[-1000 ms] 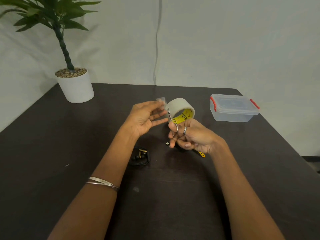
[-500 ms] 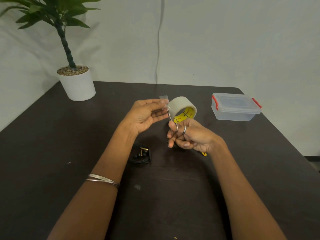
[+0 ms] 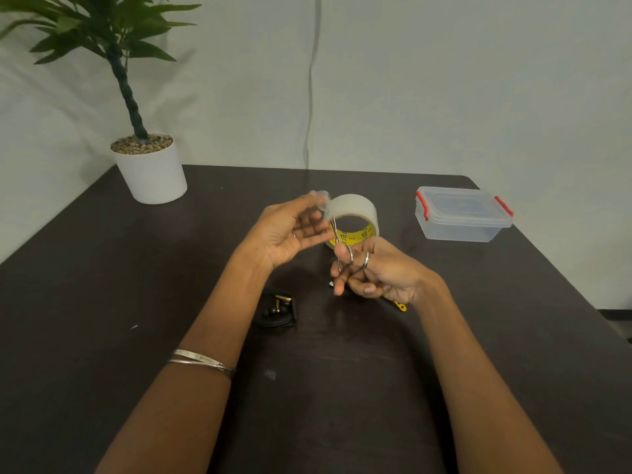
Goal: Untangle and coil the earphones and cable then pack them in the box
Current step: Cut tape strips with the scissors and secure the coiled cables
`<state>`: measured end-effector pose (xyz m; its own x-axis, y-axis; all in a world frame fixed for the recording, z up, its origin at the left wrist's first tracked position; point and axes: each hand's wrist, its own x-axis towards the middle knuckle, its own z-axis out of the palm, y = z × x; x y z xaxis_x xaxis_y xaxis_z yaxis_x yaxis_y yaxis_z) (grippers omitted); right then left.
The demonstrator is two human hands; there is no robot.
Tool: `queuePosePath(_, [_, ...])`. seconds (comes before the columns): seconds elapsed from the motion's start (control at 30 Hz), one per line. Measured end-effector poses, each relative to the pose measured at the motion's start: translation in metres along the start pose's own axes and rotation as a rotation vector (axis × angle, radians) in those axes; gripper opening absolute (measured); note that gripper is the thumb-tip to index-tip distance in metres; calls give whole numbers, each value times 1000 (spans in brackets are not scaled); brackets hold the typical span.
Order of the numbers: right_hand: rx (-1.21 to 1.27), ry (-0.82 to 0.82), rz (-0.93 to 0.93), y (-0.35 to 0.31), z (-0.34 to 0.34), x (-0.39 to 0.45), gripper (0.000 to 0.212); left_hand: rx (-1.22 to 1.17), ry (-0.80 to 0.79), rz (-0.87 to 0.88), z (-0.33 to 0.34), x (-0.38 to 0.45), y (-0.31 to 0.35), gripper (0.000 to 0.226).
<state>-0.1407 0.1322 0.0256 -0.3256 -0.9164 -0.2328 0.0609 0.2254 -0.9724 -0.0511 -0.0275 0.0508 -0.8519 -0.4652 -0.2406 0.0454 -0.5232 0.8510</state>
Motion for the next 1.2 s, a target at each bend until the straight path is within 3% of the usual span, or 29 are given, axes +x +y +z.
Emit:
queuePosePath(0.1, [-3, -1, -4, 0, 0, 1, 51, 53, 25, -5, -1, 0, 0, 46])
queuePosePath(0.3, [-7, -18, 11, 2, 2, 2, 50, 272, 119, 77, -1, 5, -5, 12])
queuePosePath(0.77, [18, -53, -15, 6, 15, 10, 47, 169, -61, 50, -11, -3, 10, 15])
queuePosePath(1.2, [6, -23, -55, 2, 16, 8, 48, 34, -32, 53, -9, -6, 10, 15])
